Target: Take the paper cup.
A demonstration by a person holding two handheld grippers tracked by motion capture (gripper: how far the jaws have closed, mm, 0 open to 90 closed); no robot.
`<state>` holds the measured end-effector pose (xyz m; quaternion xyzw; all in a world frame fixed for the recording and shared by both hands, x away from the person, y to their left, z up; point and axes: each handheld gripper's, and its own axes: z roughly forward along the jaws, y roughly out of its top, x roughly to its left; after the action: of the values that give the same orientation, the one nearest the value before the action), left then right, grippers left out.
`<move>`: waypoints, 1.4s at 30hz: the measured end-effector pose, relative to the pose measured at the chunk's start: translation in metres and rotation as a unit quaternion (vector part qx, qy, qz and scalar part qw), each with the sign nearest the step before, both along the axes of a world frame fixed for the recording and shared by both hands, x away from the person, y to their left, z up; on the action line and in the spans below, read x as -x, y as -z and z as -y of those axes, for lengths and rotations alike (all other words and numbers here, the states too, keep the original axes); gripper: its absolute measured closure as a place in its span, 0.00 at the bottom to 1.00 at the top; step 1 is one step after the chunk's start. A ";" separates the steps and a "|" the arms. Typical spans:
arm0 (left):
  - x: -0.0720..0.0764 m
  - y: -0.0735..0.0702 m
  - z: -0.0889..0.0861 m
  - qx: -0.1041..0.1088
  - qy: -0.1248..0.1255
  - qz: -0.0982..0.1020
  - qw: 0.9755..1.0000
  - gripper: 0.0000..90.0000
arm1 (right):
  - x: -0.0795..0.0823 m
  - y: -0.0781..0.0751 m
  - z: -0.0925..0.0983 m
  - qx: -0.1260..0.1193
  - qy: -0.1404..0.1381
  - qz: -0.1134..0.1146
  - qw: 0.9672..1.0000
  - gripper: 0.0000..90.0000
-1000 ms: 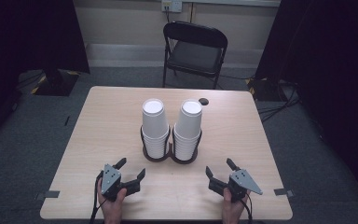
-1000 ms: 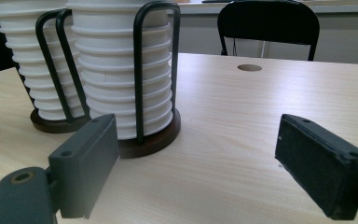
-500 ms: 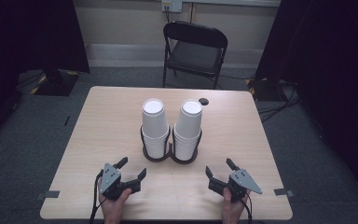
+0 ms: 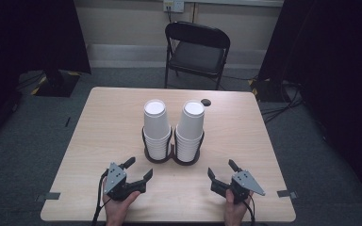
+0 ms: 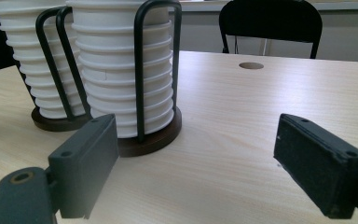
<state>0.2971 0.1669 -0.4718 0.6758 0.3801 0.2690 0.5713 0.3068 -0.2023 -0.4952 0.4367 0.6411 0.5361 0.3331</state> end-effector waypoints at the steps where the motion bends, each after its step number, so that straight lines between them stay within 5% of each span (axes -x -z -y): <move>1: 0.000 -0.001 0.001 -0.001 0.003 0.000 1.000 0.23 | 0.000 0.000 0.000 0.001 0.000 -0.001 1.000 0.15; 26: -0.013 -0.037 0.035 -0.008 0.078 0.021 0.997 0.28 | 0.000 0.000 0.001 -0.005 0.000 -0.003 1.000 0.15; 42: -0.028 -0.056 0.053 -0.019 0.093 0.030 0.995 0.24 | 0.000 0.000 0.001 -0.005 0.001 0.000 1.000 0.15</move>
<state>0.3254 0.1138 -0.4153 0.7109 0.2931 0.2415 0.5920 0.3068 -0.2034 -0.4953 0.4391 0.6377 0.5391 0.3315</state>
